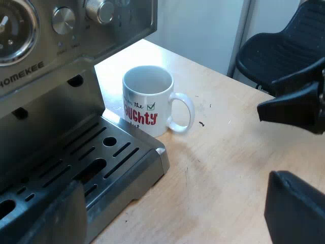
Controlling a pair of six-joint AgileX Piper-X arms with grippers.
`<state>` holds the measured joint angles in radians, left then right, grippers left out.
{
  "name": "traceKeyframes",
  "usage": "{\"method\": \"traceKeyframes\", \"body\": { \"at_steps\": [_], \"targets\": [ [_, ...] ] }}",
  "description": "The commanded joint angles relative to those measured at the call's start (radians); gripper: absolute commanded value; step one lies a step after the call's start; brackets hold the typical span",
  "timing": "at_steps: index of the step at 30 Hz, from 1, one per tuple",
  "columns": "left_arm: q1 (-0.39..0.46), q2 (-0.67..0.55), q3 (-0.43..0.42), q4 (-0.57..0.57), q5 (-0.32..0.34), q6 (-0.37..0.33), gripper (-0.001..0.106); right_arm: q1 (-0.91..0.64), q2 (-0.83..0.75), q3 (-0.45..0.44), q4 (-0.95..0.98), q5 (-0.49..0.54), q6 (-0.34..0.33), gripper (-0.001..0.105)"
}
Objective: Place mug into machine
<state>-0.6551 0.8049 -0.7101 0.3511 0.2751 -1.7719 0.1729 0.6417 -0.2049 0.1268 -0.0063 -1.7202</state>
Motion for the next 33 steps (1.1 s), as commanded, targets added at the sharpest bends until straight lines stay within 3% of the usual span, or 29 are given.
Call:
{"method": "traceKeyframes", "body": {
  "at_steps": [1,6,23,26,33],
  "targets": [
    [-0.005,-0.003,-0.008,-0.016,-0.010,-0.012,0.073,0.002,0.000,0.044,-0.142,-0.007,-0.019,0.069],
    [-0.005,-0.003,-0.008,-0.016,-0.010,-0.012,0.073,0.002,0.064,0.100,-0.275,-0.044,-0.089,0.069],
    [-0.005,-0.003,-0.008,-0.014,-0.010,-0.012,0.073,0.002,0.444,0.099,-0.652,-0.006,-0.055,0.069],
    [-0.005,-0.003,-0.008,-0.013,0.006,-0.036,0.073,0.002,0.513,0.099,-0.723,-0.006,-0.055,0.069],
    [-0.005,-0.003,0.002,-0.013,0.000,-0.043,0.073,0.002,0.656,0.024,-0.753,0.006,-0.055,0.069]
  ]
}}
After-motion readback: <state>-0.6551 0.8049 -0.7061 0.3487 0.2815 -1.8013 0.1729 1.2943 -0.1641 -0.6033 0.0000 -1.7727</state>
